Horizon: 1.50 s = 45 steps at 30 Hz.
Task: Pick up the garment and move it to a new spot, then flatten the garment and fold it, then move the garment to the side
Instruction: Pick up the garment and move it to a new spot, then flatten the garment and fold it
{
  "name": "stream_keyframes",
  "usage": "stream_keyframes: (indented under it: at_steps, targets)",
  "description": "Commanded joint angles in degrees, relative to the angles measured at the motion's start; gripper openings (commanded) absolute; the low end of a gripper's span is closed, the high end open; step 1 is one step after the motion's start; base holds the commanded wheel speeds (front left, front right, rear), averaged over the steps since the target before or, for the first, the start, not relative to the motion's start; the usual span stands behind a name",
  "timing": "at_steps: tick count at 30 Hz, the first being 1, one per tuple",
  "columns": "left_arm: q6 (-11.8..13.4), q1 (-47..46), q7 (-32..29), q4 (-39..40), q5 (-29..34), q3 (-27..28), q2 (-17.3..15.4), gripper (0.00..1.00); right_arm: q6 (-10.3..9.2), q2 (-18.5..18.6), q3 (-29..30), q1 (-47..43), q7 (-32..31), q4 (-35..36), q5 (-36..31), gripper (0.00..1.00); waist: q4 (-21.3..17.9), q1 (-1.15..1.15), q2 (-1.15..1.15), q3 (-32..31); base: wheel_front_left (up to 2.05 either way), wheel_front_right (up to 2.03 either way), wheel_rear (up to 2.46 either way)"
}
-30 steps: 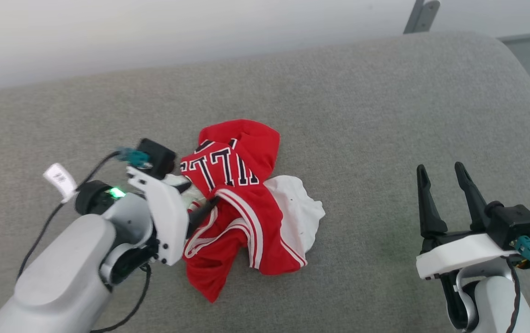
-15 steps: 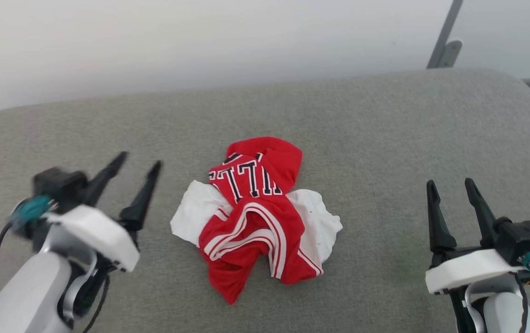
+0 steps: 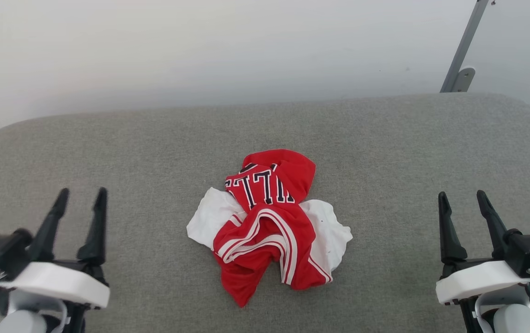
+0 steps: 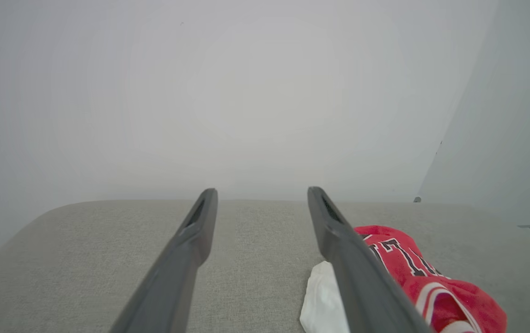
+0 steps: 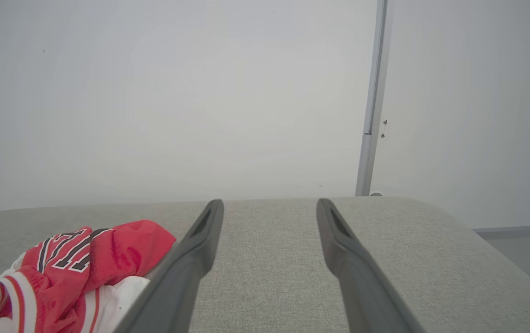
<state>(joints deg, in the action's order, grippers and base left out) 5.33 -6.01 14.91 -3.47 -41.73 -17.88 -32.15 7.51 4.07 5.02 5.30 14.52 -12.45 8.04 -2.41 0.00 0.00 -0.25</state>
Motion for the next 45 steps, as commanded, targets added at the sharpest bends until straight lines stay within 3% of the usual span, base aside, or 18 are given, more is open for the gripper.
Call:
stream_keyframes:
  at_steps: [1, 5, 16, 22, 28, 45]
  targets:
    - [0.05, 1.73, 0.33, 1.21, 1.55, 2.17, 0.83, 1.00, -0.04, 0.18, 0.07, -0.29, 0.42, 0.28, -0.30, 1.00, 0.14, 0.00, 0.00, -0.17, 0.00, 0.00, 0.00]
    - [-1.11, 5.21, 0.32, 2.45, 3.13, 6.00, 3.06, 1.00, -0.04, 0.23, 0.27, -0.58, 0.53, 0.32, -0.45, 1.00, 0.31, 0.00, 0.00, -0.47, 0.00, 0.00, 0.00]
    - [-9.33, 13.21, 0.34, 2.40, 7.25, 14.97, 10.62, 1.00, -0.04, -0.03, 0.83, -1.71, 0.68, 0.47, -1.28, 1.00, 1.91, 0.00, 0.00, -1.20, 0.00, 0.00, 0.00]
    - [-11.89, 14.70, 0.34, 0.95, 9.46, 17.45, 14.21, 1.00, -0.04, -0.19, 0.78, -2.22, 0.74, 0.66, -1.88, 1.00, 3.11, 0.00, 0.00, -1.29, 0.00, 0.00, 0.00]
    - [-12.76, 15.41, 0.35, -0.86, 11.56, 19.19, 16.70, 1.00, -0.04, -0.50, 0.20, -2.60, 0.73, 1.25, -2.55, 1.00, 4.11, 0.00, 0.00, -1.36, 0.00, 0.00, 0.00]
    - [-12.81, 14.75, 0.35, 0.80, 11.30, 18.48, 16.72, 1.00, -0.04, -0.97, -0.79, -3.70, 0.74, 1.99, -2.67, 1.00, 4.32, 0.00, 0.00, -1.16, 0.00, 0.00, 0.00]
